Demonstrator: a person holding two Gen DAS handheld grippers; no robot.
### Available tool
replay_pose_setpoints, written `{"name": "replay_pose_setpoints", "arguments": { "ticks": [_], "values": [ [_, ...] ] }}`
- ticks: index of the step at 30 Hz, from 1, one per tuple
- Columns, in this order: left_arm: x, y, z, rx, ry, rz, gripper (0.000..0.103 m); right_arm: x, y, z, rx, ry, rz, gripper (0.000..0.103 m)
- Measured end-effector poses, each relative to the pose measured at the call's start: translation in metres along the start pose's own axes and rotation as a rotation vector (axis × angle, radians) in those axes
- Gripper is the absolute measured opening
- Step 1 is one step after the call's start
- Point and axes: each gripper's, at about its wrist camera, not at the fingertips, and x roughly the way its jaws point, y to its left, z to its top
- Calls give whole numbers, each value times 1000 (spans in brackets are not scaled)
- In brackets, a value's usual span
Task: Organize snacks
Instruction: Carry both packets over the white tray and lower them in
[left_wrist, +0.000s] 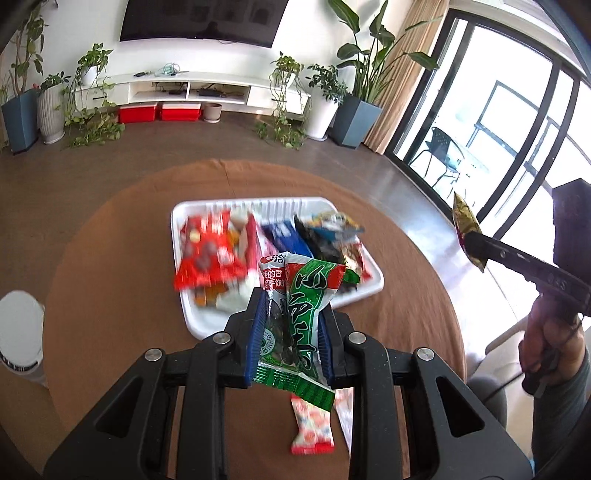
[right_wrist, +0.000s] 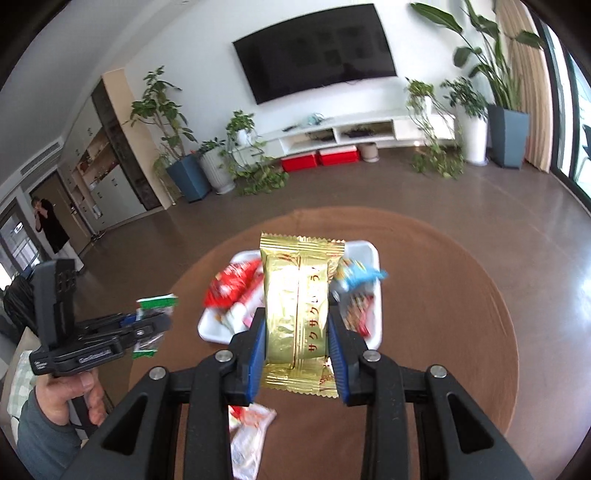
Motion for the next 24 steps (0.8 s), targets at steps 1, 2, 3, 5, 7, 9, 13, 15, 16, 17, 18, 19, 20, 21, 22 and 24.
{"name": "replay_pose_setpoints", "arguments": {
  "ticks": [1, 2, 3, 5, 7, 9, 13, 15, 16, 17, 18, 19, 20, 21, 22, 24],
  "values": [
    [4, 1, 10, 0, -2, -4, 24, 6, 6, 8, -14, -1, 8, 33],
    [9, 2, 22, 7, 1, 1, 24, 15, 12, 16, -24, 3, 14, 33],
    [14, 2, 29, 15, 4, 8, 24, 24, 17, 22, -31, 9, 20, 33],
    [27, 4, 44, 21, 15, 6, 24, 46, 25, 34, -45, 35, 28, 33],
    [41, 8, 54, 27, 33, 16, 24, 68, 27, 43, -42, 66, 36, 33],
    [58, 12, 62, 24, 56, 18, 24, 95, 28, 49, -37, 109, 35, 33],
    [86, 25, 68, 16, 96, 38, 24, 133, 28, 48, -42, 175, 19, 33],
    [100, 30, 68, 2, 106, 41, 24, 149, 27, 45, -41, 206, 15, 33],
    [106, 32, 68, -1, 112, 42, 24, 157, 26, 44, -39, 221, 11, 33],
    [111, 34, 67, -1, 118, 45, 24, 163, 25, 42, -36, 229, 8, 33],
    [115, 36, 67, -2, 123, 46, 24, 168, 24, 41, -34, 238, 5, 33],
    [120, 38, 67, -3, 126, 48, 23, 173, 22, 39, -31, 244, 1, 33],
    [124, 39, 67, -4, 127, 50, 23, 176, 21, 38, -30, 248, -3, 33],
    [127, 40, 67, -4, 128, 51, 24, 179, 20, 38, -29, 249, -5, 33],
    [130, 40, 67, -5, 129, 51, 24, 180, 18, 37, -25, 251, -9, 33],
    [134, 40, 67, -2, 130, 52, 24, 184, 15, 36, -19, 253, -15, 33]
  ]
}}
